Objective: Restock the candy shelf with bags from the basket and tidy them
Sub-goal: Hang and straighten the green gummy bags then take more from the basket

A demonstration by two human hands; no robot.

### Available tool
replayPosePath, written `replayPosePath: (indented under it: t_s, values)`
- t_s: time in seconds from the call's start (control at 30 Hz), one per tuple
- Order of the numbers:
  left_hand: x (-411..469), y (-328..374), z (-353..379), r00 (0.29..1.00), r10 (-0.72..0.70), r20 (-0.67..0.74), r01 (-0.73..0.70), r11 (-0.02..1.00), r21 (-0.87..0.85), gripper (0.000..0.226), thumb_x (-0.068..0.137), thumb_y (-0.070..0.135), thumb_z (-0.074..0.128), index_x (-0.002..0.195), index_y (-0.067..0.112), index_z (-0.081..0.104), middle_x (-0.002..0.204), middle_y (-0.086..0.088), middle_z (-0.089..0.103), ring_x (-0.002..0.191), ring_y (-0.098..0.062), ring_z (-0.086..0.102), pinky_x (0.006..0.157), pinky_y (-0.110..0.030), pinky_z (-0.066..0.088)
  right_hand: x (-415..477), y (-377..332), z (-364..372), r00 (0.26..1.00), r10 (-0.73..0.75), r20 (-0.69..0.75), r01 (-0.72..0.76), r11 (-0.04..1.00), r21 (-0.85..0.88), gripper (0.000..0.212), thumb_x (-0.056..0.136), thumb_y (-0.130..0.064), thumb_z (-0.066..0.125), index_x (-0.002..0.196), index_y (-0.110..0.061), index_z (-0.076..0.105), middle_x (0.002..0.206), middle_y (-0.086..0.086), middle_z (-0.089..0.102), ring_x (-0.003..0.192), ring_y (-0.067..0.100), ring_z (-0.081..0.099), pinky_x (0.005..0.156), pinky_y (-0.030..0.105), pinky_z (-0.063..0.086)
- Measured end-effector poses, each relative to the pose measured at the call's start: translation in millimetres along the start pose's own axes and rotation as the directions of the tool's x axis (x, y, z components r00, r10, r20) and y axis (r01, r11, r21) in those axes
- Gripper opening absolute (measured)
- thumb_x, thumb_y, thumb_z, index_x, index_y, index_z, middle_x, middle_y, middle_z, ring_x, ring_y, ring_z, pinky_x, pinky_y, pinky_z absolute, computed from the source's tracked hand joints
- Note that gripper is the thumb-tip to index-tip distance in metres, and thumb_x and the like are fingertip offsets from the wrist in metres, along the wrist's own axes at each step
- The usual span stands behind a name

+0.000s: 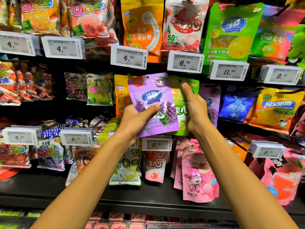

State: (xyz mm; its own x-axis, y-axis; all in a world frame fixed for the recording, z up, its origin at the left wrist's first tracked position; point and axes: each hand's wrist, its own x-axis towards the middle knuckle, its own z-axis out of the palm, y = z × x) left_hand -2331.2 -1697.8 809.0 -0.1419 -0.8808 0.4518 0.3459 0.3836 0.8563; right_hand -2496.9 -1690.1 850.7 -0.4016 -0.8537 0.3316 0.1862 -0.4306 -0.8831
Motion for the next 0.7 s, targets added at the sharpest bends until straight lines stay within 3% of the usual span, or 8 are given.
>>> replayPosePath:
  t_s: [0.13,0.27,0.43,0.57,0.7]
  values:
    - [0.3,2.8,2.8,1.0,0.006,-0.021,-0.006,1.0,-0.019,0.013,0.082,0.014,0.075,0.094,0.019,0.071,0.091,0.002,0.077,0.082,-0.016,0.075,0.063,-0.024,0.058,5.9,-9.9,8.2,0.997,0.052,-0.06,-0.051,0.999,0.009,0.021,0.074,-0.03,0.081,0.068,-0.017,0.065,0.064,0.002,0.068,0.052,0.016,0.062,0.052,0.024,0.051]
    - [0.5,5.2,2.0,0.999,-0.018,-0.026,0.018,1.0,-0.021,0.015,0.082,0.015,0.075,0.096,0.019,0.07,0.089,0.003,0.078,0.08,-0.016,0.075,0.061,-0.023,0.057,11.4,-11.6,11.9,0.994,0.083,-0.074,-0.083,0.997,0.002,0.019,0.074,-0.028,0.08,0.077,-0.016,0.066,0.077,0.008,0.067,0.059,0.019,0.061,0.053,0.027,0.051]
    - [-0.2,4.4,-0.1,0.999,-0.031,-0.027,0.03,0.999,-0.024,0.016,0.082,0.016,0.076,0.097,0.019,0.07,0.09,0.002,0.078,0.08,-0.016,0.075,0.06,-0.023,0.057,13.8,-7.9,11.9,0.991,0.122,-0.048,-0.121,0.992,0.027,0.032,0.071,-0.032,0.081,0.095,-0.015,0.069,0.088,0.011,0.07,0.075,0.023,0.064,0.068,0.037,0.055]
    - [-0.8,2.5,-1.3,0.999,-0.037,-0.026,0.036,0.999,-0.028,0.013,0.083,0.015,0.075,0.094,0.019,0.071,0.089,0.002,0.078,0.08,-0.015,0.075,0.06,-0.023,0.057,15.8,-6.4,11.6,0.991,0.127,-0.039,-0.125,0.991,0.043,0.028,0.074,-0.03,0.078,0.096,-0.016,0.068,0.087,0.01,0.069,0.071,0.023,0.065,0.063,0.033,0.055]
    - [-0.4,1.5,-2.0,0.998,-0.053,-0.024,0.052,0.998,-0.029,0.01,0.083,0.016,0.075,0.092,0.019,0.072,0.088,0.003,0.078,0.078,-0.014,0.075,0.059,-0.022,0.057,17.4,-4.9,11.9,0.99,0.135,-0.037,-0.132,0.989,0.064,0.037,0.075,-0.029,0.078,0.107,-0.011,0.07,0.091,0.013,0.07,0.073,0.025,0.066,0.065,0.034,0.056]
